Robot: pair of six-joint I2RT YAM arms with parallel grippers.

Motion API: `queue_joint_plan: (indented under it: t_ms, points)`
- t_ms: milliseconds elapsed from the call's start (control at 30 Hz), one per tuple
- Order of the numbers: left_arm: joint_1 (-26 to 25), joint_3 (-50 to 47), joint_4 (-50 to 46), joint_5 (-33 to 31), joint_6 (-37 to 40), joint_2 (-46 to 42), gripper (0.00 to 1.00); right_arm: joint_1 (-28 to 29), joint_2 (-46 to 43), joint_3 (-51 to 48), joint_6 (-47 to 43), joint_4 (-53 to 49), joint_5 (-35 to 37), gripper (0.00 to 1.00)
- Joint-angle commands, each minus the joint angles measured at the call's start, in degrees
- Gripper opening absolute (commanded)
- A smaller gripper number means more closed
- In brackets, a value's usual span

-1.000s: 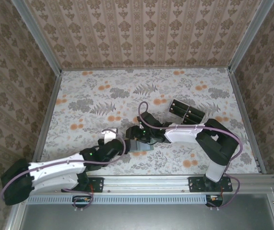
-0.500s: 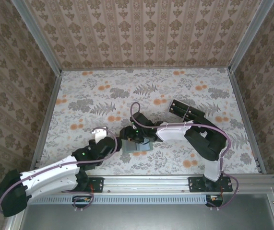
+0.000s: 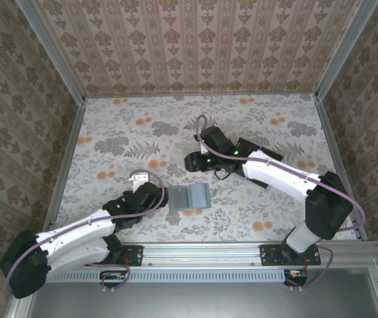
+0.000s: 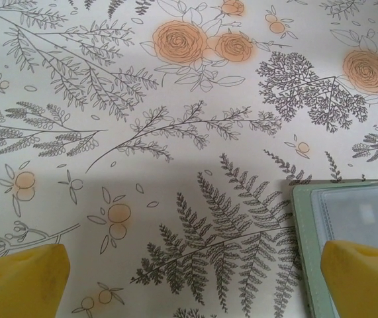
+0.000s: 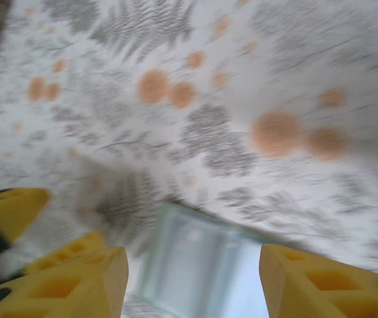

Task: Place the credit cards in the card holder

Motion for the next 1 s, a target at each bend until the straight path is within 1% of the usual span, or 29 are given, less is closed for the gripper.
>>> queue_joint_plan:
  t_ms: [0, 100, 167, 300, 367, 533, 667, 967]
  points:
    - [1.06, 2.84, 1.48, 1.71, 2.70, 1.34, 1.00, -2.02, 1.56, 1.57, -13.88, -18.45, 11.72, 0.51]
    - [1.29, 3.85, 1.81, 2.35, 2.75, 2.66, 1.00, -2.54, 3.11, 2.53, -17.00, -21.46, 16.81, 0.45]
    - [1.63, 4.41, 2.35, 3.35, 2.70, 3.93, 1.00, -2.54, 4.39, 2.63, -17.53, -22.26, 20.92, 0.40]
    - [1.74, 6.26, 1.20, 4.39, 3.03, 6.59, 1.00, -2.45, 6.89, 2.27, -18.40, -23.16, 26.32, 0.32]
    - [1.73, 6.82, 0.79, 4.50, 3.20, 7.17, 1.00, -2.46, 8.13, 2.11, -18.63, -23.87, 28.65, 0.31]
    - [1.74, 6.67, 1.65, 4.68, 3.11, 7.23, 1.00, -2.48, 9.72, 1.38, -19.46, -23.99, 31.76, 0.31]
    - [1.72, 6.63, 1.79, 5.02, 2.92, 7.28, 1.00, -2.51, 11.94, 1.99, -19.77, -24.03, 32.26, 0.30]
    - [1.73, 5.43, 1.65, 5.20, 2.40, 5.71, 1.00, -2.54, 16.48, 3.58, -20.04, -24.07, 36.53, 0.26]
